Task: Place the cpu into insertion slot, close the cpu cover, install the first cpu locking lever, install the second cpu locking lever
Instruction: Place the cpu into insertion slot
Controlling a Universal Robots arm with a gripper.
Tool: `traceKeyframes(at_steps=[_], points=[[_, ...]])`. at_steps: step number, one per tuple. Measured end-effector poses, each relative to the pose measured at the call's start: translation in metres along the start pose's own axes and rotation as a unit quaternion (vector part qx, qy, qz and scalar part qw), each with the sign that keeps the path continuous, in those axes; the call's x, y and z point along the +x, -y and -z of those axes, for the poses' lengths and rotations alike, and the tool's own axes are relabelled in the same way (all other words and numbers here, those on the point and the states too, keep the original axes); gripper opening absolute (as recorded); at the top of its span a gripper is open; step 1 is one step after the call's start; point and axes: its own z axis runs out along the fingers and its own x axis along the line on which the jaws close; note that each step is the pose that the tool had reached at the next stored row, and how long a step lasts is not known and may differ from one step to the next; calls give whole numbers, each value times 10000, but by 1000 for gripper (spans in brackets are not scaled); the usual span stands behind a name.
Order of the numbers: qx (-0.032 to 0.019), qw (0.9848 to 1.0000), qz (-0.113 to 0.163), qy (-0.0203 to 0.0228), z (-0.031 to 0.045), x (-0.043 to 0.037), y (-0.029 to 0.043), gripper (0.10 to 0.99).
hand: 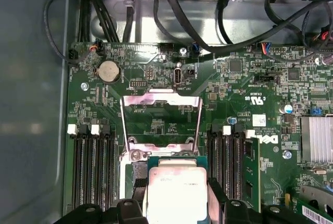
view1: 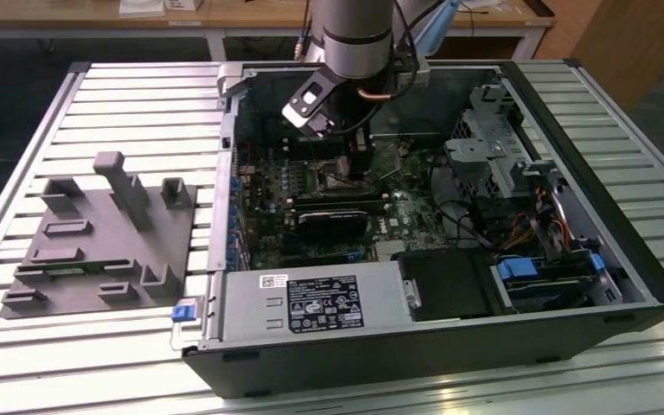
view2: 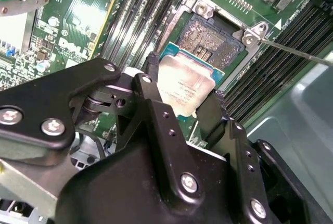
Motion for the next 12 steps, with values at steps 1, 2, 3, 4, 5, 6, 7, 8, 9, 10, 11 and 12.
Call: traceKeyframes(at_steps=[1, 2, 3, 4, 5, 6, 7, 8, 9, 10, 11, 12], points=[[0, 10000, 22, -2, -4, 0, 8, 537], [0, 10000, 39, -3, -8, 0, 18, 537], [0, 10000, 49, -3, -12, 0, 32, 537], [0, 10000, 52, -3, -15, 0, 50, 537], [0, 10000, 54, -4, -21, 0, 68, 537], [0, 10000, 55, -4, -26, 0, 84, 537], [-1, 10000, 56, -5, -32, 0, 95, 537], [-1, 10000, 57, -5, -39, 1, 101, 537], [0, 10000, 59, -5, -45, 4, 105, 537], [0, 10000, 61, -4, -50, 9, 109, 537], [0, 10000, 63, -5, -56, 18, 112, 537], [0, 10000, 66, -6, -63, 28, 115, 537]])
